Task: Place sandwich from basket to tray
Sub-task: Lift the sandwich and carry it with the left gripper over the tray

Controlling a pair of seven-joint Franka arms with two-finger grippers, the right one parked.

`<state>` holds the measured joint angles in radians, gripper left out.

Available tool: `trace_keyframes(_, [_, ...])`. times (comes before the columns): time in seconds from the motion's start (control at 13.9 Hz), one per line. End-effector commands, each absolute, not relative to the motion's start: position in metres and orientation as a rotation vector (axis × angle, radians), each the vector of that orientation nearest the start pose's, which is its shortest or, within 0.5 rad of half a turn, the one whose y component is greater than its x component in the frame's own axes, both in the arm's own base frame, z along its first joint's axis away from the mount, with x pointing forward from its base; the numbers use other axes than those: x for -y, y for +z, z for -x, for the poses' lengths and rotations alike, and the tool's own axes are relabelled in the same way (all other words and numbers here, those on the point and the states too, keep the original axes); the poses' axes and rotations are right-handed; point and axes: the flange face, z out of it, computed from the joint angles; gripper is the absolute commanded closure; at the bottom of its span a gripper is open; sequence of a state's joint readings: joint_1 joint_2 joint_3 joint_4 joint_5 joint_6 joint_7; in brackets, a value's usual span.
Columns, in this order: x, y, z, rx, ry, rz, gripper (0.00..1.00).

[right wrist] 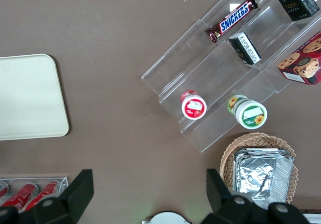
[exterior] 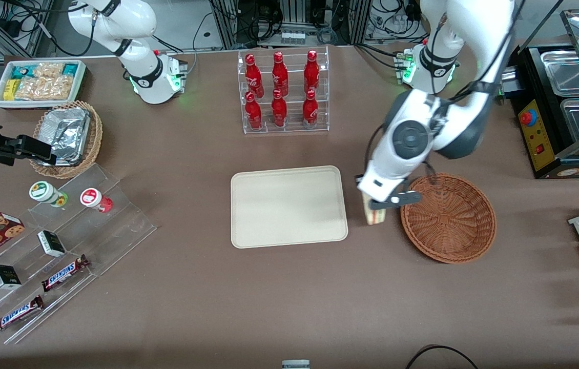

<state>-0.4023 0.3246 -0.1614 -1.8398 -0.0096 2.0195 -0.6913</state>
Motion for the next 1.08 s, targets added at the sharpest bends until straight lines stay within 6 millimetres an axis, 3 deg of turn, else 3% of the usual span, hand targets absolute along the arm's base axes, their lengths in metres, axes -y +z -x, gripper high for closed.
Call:
trace_keyframes(0.0, [0.377, 0.333, -0.528, 0.171, 0.219, 3.098, 1.0])
trace_keyframes(0.36, [0.472, 0.299, -0.523, 0.175, 0.215, 3.12, 1.0])
trace_keyframes(0.58, [0.509, 0.277, -0.516, 0.179, 0.194, 3.114, 1.0])
trace_keyframes(0.79, [0.527, 0.266, -0.512, 0.204, 0.178, 3.092, 1.0])
trace_keyframes(1.01, [0.53, 0.259, -0.51, 0.214, 0.182, 3.083, 1.0])
